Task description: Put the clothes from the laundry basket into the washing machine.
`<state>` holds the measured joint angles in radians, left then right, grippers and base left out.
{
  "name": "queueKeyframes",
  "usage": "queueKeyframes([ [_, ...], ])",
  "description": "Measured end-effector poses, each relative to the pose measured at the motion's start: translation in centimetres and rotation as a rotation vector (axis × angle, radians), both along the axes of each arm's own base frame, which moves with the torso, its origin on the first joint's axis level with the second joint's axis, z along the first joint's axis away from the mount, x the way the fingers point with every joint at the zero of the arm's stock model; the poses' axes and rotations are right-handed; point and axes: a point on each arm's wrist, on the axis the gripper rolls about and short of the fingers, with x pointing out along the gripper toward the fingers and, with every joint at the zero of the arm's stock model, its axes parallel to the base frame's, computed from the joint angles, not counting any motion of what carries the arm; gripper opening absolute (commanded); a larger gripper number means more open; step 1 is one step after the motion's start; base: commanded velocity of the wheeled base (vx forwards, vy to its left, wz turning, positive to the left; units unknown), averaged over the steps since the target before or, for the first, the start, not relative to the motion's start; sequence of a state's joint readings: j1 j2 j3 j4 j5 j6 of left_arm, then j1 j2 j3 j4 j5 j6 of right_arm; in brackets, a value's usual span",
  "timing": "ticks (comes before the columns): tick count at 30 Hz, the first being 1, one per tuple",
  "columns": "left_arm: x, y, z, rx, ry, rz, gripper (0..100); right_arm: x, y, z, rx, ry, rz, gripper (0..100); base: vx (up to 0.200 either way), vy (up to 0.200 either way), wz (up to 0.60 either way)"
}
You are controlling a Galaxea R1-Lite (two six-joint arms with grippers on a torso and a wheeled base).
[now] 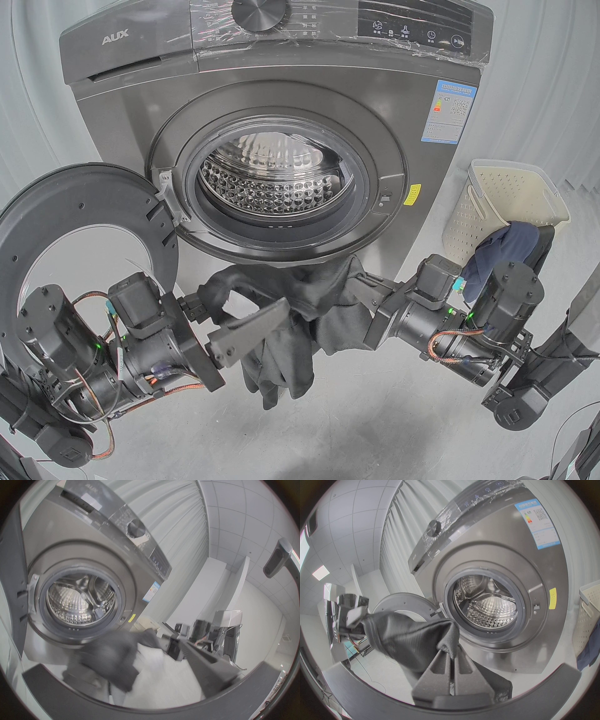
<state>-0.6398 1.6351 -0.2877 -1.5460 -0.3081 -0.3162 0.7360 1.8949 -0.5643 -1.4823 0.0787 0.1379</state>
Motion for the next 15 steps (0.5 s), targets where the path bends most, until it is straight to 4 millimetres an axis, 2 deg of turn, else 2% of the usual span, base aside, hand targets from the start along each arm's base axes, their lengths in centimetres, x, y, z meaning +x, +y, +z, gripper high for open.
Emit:
queueKeyframes([
  [8, 0.9, -0.4, -3.3, 0.080, 0.128, 0.003, 100, -0.6, 0.1, 2.0, 0.049, -0.053, 0.014, 0, 0.000, 0.000, 0.00],
  [15, 1.8, -1.0, -5.8, 0.142, 0.206, 0.006, 100, -0.2, 0.7, 3.8, 0.104, -0.104, 0.000, 0, 0.000, 0.000, 0.00],
])
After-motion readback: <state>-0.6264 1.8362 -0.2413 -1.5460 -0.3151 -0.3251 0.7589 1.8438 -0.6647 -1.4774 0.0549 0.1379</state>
